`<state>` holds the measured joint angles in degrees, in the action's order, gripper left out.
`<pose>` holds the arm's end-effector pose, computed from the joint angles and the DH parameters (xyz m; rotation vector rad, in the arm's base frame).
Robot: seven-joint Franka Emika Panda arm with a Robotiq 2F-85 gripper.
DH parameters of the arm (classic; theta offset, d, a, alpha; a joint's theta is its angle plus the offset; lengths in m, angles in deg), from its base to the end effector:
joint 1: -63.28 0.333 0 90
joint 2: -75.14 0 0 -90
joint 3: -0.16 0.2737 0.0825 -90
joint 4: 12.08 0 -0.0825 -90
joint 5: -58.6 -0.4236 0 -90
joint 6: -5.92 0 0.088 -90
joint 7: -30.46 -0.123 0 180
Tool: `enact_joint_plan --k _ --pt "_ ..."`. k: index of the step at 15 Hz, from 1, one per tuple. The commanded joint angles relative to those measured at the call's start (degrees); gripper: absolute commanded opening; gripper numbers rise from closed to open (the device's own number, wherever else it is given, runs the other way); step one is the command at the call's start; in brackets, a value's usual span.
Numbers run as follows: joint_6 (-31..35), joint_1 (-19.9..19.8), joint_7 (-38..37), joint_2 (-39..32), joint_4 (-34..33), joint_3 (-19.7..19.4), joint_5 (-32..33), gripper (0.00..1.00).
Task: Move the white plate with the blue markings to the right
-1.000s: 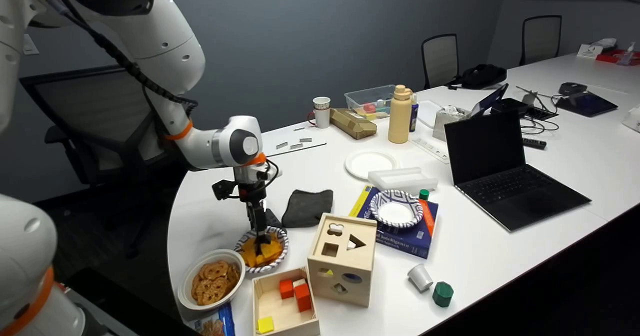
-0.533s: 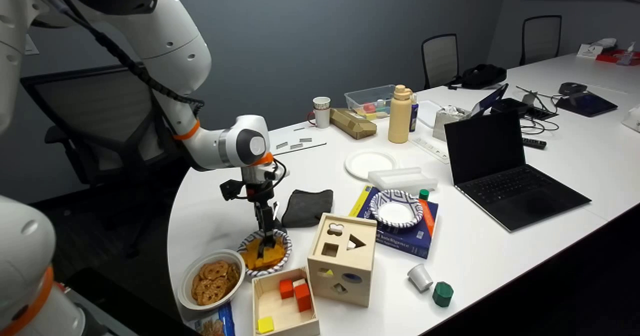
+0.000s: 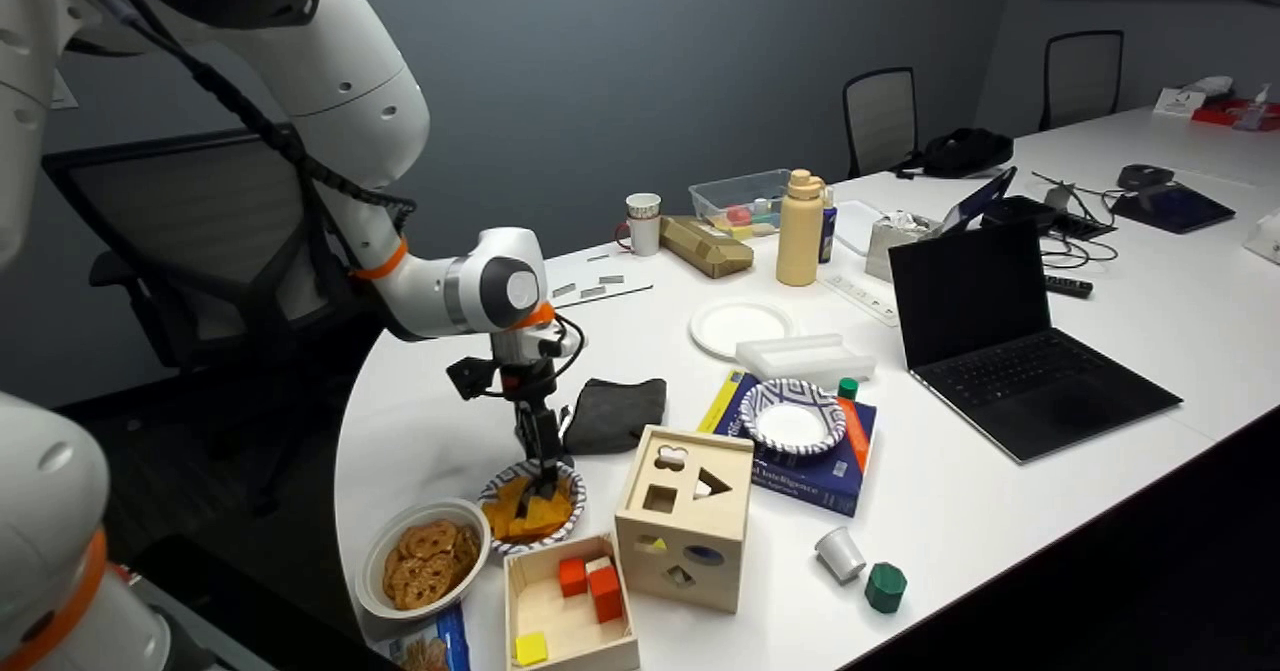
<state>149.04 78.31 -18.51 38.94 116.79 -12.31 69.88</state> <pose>0.4592 -0.0070 -0.0217 2.6301 -0.8318 -0.3410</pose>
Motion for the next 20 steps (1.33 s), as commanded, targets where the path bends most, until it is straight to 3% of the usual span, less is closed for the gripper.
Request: enact_joint_plan --k 1,5,11,20 --pt "2.49 -1.29 6.18 1.31 0.78 1.84 1.36 1.00" --pt "3.47 -1.38 13.31 2.98 2.16 3.11 0.62 1.00" --pt "-0.86 -3.81 22.76 4.34 3.53 6.65 -3.59 1.00" --pt "-10.04 -2.71 21.62 3.21 2.63 6.43 -2.88 1.00"
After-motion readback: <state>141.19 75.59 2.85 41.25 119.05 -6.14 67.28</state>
